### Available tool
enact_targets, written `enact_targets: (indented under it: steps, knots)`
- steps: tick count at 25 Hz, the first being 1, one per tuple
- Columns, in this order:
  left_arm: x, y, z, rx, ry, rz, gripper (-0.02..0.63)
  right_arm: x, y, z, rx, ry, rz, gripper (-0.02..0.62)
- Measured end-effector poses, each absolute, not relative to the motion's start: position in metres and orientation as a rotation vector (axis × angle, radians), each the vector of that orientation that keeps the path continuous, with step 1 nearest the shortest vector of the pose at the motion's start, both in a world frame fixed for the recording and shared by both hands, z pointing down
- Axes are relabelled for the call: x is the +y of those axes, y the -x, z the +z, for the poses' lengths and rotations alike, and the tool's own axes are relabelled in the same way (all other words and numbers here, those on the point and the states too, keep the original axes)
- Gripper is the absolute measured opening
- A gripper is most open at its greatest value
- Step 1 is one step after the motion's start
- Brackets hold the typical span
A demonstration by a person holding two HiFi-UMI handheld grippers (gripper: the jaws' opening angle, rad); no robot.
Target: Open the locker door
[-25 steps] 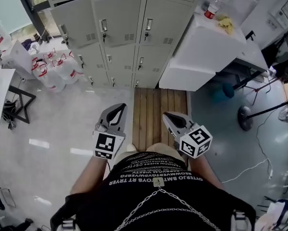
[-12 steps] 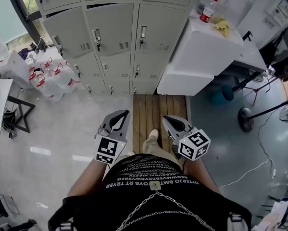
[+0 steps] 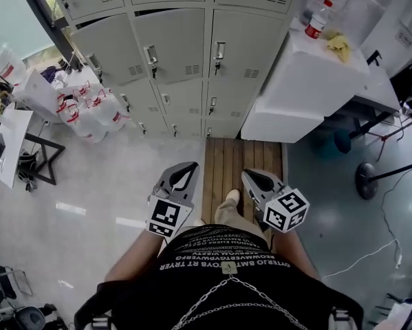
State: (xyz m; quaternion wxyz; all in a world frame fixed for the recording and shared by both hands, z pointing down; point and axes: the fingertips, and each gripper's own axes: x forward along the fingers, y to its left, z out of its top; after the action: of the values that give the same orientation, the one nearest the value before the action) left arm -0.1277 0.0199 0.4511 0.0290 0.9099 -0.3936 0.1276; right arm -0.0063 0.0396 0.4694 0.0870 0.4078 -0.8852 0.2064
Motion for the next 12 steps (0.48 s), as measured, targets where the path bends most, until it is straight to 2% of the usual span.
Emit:
enact_targets:
  steps: [12]
  knots:
    - [-0.043, 0.1, 0.477, -1.246, -2.726, 0.434, 0.005, -0.029, -0.021, 0.496, -2.618, -1.111, 0.681, -0.003]
